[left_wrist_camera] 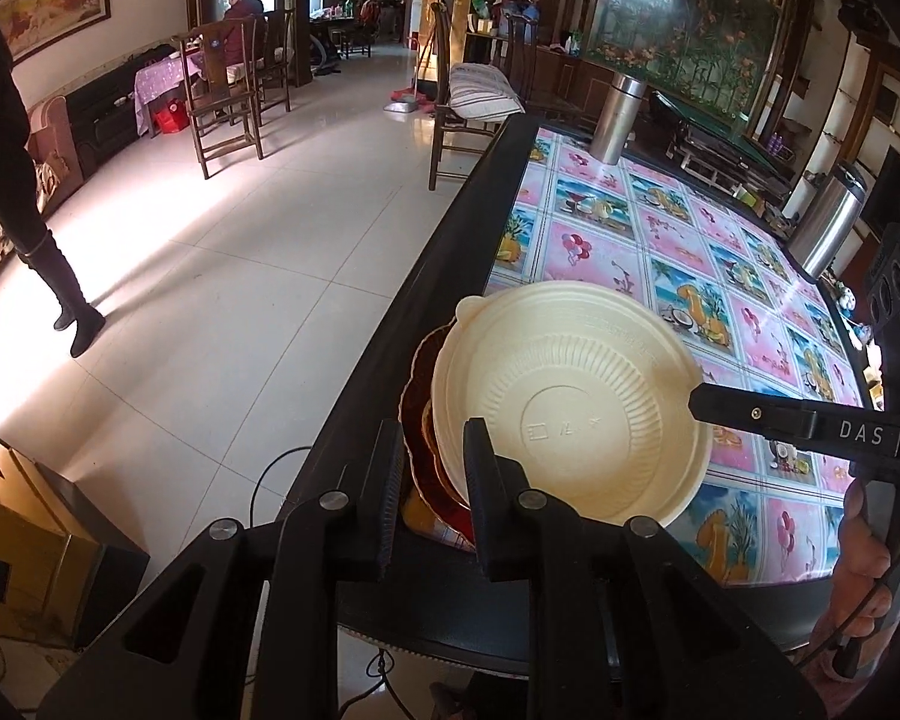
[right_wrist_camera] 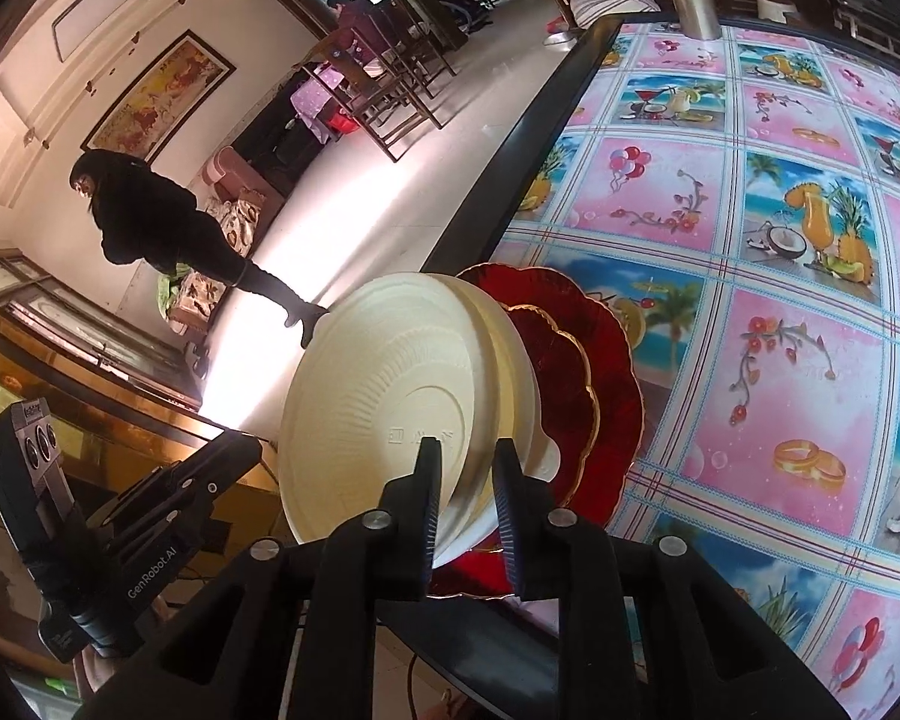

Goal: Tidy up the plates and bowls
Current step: 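Lower the basket onto the bowls on the plate stack, then open both grippers and pull them back from the stack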

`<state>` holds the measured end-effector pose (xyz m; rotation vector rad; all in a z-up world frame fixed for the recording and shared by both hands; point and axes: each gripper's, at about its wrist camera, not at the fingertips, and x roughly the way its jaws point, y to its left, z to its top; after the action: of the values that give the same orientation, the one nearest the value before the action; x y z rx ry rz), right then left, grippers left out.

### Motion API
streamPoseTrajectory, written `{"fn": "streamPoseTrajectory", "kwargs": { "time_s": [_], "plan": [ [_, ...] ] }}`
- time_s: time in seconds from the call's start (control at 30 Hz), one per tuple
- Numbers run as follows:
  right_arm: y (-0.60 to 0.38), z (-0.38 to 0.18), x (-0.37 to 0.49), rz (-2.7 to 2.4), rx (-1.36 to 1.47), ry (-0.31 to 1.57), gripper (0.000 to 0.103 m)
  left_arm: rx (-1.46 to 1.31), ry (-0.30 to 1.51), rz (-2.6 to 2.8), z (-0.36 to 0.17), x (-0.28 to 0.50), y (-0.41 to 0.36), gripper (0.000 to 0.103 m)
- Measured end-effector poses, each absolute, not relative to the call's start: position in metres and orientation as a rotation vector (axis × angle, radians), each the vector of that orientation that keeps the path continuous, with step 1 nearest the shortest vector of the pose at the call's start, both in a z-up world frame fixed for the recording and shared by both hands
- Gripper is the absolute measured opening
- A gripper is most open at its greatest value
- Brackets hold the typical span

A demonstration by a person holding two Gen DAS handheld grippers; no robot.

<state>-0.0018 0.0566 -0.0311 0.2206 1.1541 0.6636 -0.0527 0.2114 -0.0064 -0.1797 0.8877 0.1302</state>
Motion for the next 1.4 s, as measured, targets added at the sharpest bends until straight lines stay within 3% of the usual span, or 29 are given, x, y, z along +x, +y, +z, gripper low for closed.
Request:
{"fn": "streamPoseTrajectory", "kwargs": {
  "time_s": [0.07,0.17,0.27,0.37,0.47,0.9,1.4],
  "plan": [
    [0.048,-0.023,-0.004,0.66,0.229,1.115,0.028,-0.158,0.867,0.135,-0.002,-0.055,0.206,0.023],
    [0.031,-0.007,-0.007,0.655,0.241,1.043,0.032,-0.136,0.834,0.141,0.004,-0.056,0.196,0.049],
    [0.008,0.009,-0.009,0.649,0.279,0.953,0.032,-0.073,0.779,0.161,0.013,-0.055,0.177,0.056],
    [-0.017,0.02,-0.01,0.564,0.266,0.851,0.042,-0.016,0.727,0.17,0.018,-0.051,0.155,0.07],
    [-0.043,0.02,-0.011,0.489,0.273,0.796,0.043,0.037,0.691,0.169,0.02,-0.044,0.132,0.08],
    [-0.087,0.006,-0.056,0.409,0.158,0.596,0.043,0.052,0.671,0.159,0.009,-0.038,0.087,0.083],
    [-0.02,-0.01,-0.089,0.579,0.035,0.611,0.043,0.099,0.583,0.412,0.003,-0.057,0.113,0.09]
  ]
}}
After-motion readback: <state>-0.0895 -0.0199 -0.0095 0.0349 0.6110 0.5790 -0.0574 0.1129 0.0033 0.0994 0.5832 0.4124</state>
